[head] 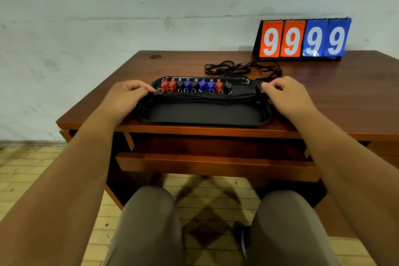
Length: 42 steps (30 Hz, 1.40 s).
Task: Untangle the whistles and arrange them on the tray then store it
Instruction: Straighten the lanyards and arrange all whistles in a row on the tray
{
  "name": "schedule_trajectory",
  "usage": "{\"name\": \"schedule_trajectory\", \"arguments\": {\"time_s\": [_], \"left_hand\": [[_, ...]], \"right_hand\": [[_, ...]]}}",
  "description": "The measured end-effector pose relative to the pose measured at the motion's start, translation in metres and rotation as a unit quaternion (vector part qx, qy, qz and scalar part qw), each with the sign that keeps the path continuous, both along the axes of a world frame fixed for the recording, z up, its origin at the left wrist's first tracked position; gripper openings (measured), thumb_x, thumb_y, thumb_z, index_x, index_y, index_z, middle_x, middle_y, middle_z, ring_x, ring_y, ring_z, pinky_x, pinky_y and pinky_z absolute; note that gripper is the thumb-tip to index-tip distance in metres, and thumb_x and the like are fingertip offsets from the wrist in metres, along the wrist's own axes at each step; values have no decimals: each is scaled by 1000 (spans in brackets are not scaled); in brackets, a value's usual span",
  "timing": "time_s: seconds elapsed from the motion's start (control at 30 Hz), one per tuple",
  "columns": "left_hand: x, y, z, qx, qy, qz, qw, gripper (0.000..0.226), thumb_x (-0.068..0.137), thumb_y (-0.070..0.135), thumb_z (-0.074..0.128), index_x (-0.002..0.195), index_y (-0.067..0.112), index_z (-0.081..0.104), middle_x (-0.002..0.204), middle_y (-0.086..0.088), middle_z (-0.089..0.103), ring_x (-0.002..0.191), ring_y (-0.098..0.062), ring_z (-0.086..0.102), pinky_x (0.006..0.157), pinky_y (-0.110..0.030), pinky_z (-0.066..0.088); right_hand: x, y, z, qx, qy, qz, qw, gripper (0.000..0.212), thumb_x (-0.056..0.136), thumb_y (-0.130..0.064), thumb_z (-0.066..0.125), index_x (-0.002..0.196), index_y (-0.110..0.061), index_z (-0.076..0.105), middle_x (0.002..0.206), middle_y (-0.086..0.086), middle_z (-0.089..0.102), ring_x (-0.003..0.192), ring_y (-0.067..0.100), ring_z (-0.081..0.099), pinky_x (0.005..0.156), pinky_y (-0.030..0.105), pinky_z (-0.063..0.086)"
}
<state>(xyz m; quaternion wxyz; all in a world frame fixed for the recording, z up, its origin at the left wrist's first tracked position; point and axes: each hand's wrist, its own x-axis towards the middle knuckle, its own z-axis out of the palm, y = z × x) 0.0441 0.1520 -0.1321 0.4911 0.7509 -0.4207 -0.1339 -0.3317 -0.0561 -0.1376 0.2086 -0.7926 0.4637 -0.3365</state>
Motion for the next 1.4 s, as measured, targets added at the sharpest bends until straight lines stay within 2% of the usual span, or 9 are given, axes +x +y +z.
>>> {"name": "schedule_trajectory", "arguments": {"time_s": [0.27,0.43,0.6,0.77,0.9,1.03,1.1,1.2,1.4], "left_hand": [[-2,2,1,-10,-6,22,1000,30,102,23,58,96,35,85,110,15,77,104,-8,67,86,-29,53],[-5,4,1,-24,-16,31,999,29,103,23,58,97,34,84,107,15,77,101,-10,68,82,-29,54],[-10,5,5,-35,-19,42,998,26,102,22,58,99,31,82,101,8,77,87,-16,67,80,-35,59],[-16,-6,20,-42,-82,50,995,23,101,19,59,100,32,78,113,13,71,104,-4,63,91,-28,51],[-39,-34,38,-18,-141,6,990,21,103,23,60,103,37,76,117,14,69,104,-3,63,95,-34,55],[-73,-71,52,15,-153,-76,985,23,104,24,59,104,41,75,113,20,70,100,-2,66,85,-25,51],[-91,-93,54,49,-167,-121,977,22,106,25,59,108,41,74,114,19,70,85,-3,68,69,-18,51],[-116,-123,55,74,-188,-167,965,21,107,27,58,108,42,73,112,17,70,59,0,61,54,-15,52],[-155,-180,63,87,-205,-239,945,24,104,27,58,104,41,76,112,19,70,77,-5,71,69,-24,56]], "right_hand": [[-1,-3,2,48,-40,-32,998,38,109,-49,48,97,-28,78,120,0,66,109,17,58,90,35,40],[0,0,6,59,-52,-40,996,41,111,-45,47,101,-22,80,101,-12,61,102,13,55,87,32,37],[-1,4,8,65,-71,-35,995,38,112,-42,48,105,-19,78,91,-18,55,81,1,51,72,25,38],[-2,-11,15,144,-119,-35,982,37,109,-53,49,114,-27,75,108,-13,61,105,10,56,87,33,43],[-1,-28,26,207,-183,-58,959,30,104,-53,55,111,-32,75,114,2,72,111,24,66,102,47,55],[1,-45,32,171,-150,-44,973,27,106,-46,59,118,-29,75,115,-6,69,104,12,61,80,29,48],[2,-56,32,148,-140,-38,978,25,106,-42,60,119,-27,75,113,-7,69,98,6,59,72,23,42],[2,-73,34,132,-127,-47,982,24,106,-40,61,118,-25,75,113,-6,71,101,9,61,76,26,44],[-4,-104,9,114,-103,-82,985,18,103,-37,60,103,-28,76,110,-2,71,103,21,66,79,33,47]]}}
